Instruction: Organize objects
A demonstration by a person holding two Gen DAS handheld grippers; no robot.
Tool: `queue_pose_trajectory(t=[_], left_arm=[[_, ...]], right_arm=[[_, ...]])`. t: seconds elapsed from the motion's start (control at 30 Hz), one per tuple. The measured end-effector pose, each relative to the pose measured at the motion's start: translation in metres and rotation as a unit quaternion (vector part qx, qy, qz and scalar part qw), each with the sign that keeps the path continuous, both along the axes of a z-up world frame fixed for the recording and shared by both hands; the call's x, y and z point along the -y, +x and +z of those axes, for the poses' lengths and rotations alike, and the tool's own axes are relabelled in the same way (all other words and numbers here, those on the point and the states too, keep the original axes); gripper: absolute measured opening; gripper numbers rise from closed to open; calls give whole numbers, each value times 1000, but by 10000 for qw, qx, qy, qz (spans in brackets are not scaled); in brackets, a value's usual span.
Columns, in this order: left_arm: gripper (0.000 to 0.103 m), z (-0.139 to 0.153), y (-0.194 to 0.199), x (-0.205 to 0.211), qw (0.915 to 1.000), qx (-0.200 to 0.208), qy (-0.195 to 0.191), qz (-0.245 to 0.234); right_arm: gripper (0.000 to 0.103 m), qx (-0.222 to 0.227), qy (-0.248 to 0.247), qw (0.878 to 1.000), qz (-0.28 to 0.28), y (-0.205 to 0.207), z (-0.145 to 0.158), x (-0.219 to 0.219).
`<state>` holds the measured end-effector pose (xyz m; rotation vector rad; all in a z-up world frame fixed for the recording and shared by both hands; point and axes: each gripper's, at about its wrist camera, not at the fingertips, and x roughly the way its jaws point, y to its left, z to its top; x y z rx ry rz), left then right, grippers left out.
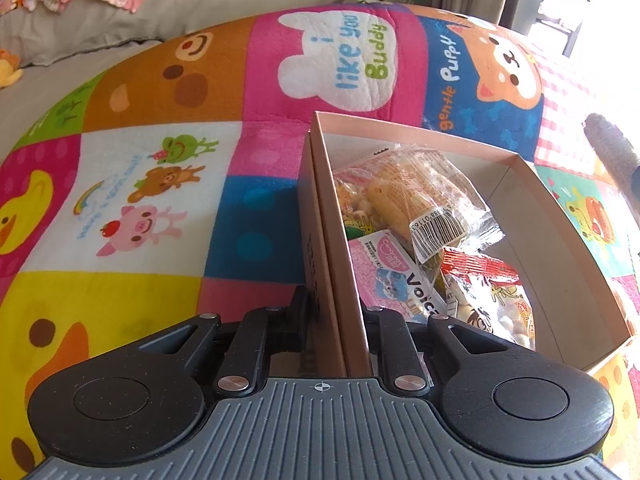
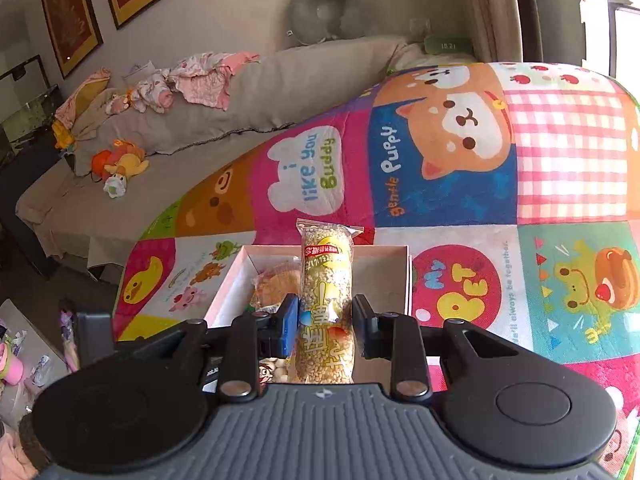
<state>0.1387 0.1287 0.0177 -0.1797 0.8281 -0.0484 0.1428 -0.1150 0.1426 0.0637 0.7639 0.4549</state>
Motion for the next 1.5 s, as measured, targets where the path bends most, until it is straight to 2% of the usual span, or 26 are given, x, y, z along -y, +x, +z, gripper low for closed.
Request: queue_pose_trajectory(t=[0.23,0.27,0.3,0.37,0.47,0.6,0.7,0.8,0.9,1.0,1.13,1.17,1.3,1.5], left_arm=[[19,0,-1,1,10000,15,8,17],[19,0,-1,1,10000,18,9,19],[19,0,-1,1,10000,18,7,18],[19,0,-1,1,10000,19,8,17],[19,0,-1,1,10000,16,7,21],[19,0,-1,0,10000,23,-10,32],[19,0,-2,0,10000,21,-19,48],[19,0,-2,0,10000,22,-20,46],[19,0,-2,0,10000,22,-17,50],[19,0,-2,-1,10000,23,-16,51],[19,0,-1,0,10000,10,-9,90],[19,1,-1,0,9999,7,-8,102],[19,0,-1,1,9999,7,7,137],[19,0,-1,1,9999,32,-31,158]], right_arm=[[29,-131,-103,9999,-4,5,-19,-2],[33,-107,-100,9999,11,4,-20,-2],[49,-97,-82,9999,14,3,-20,-1],[67,8,-34,10000,-29,0,-17,3],[70,85,-79,9999,-96,-4,-16,11],[81,29,-173,9994,-288,-12,-23,30],[83,-103,-259,9986,-456,-25,-36,48],[88,-289,-230,9975,-603,-43,-51,67],[94,-445,-289,9959,-738,-68,-72,82],[96,-635,-348,9933,-904,-83,-93,92],[98,-1084,74,9865,-1223,-89,-116,110],[103,-1016,249,9865,-1263,-92,-117,113],[103,-936,491,9802,-1676,-96,-118,112],[103,-759,32,9834,-1649,-99,-120,97]])
